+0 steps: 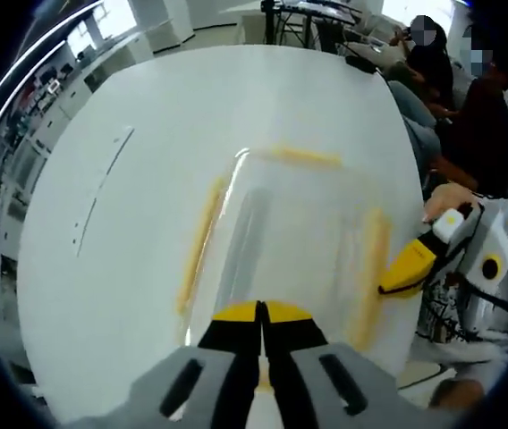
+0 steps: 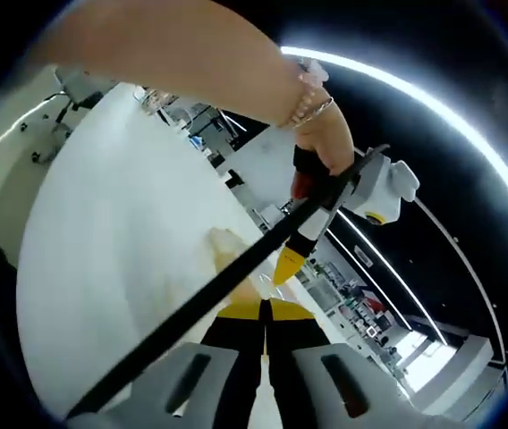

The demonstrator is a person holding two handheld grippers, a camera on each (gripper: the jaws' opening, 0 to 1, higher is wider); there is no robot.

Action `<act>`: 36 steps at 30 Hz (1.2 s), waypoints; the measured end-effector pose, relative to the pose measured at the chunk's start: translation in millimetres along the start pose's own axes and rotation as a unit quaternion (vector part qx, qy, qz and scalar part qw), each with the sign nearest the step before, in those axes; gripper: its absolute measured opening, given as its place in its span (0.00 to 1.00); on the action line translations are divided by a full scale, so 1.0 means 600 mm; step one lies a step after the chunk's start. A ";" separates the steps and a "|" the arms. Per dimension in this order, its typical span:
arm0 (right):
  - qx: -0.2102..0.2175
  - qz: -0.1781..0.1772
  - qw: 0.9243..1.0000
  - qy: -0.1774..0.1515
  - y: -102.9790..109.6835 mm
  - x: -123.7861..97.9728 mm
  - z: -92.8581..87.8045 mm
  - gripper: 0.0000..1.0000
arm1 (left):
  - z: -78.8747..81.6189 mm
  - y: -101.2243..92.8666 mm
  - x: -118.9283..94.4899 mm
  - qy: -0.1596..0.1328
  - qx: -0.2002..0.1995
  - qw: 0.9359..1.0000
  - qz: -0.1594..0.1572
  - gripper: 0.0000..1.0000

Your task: Snap each plastic latch of the storage box into its locked position after aligning the lid with the box until every specified latch is closed and the lid sits flush.

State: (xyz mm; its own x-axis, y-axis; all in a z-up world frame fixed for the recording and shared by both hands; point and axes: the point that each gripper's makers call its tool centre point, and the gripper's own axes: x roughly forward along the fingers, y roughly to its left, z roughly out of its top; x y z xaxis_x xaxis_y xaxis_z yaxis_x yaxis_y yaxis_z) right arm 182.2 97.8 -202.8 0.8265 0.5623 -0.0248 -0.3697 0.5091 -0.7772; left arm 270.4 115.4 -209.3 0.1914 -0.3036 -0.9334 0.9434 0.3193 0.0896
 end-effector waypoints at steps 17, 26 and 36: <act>0.014 -0.028 0.997 0.076 0.004 0.006 -0.060 0.00 | 0.010 -0.015 0.009 0.055 0.059 0.997 -0.008 0.00; 0.028 -0.053 0.992 0.115 -0.010 0.018 -0.074 0.00 | 0.009 -0.016 0.016 0.108 0.083 0.991 -0.014 0.01; 0.003 -0.062 0.985 0.161 0.000 0.011 -0.072 0.00 | -0.001 -0.002 0.007 0.095 0.062 0.993 -0.016 0.00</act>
State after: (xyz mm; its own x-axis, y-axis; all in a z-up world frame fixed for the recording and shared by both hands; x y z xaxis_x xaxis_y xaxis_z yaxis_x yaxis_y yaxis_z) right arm 205.8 73.6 -230.2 0.9567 0.2611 -0.1287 -0.2597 0.5653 -0.7829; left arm 270.1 114.2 -213.5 0.1175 -0.1324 -0.9842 0.9767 0.1948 0.0904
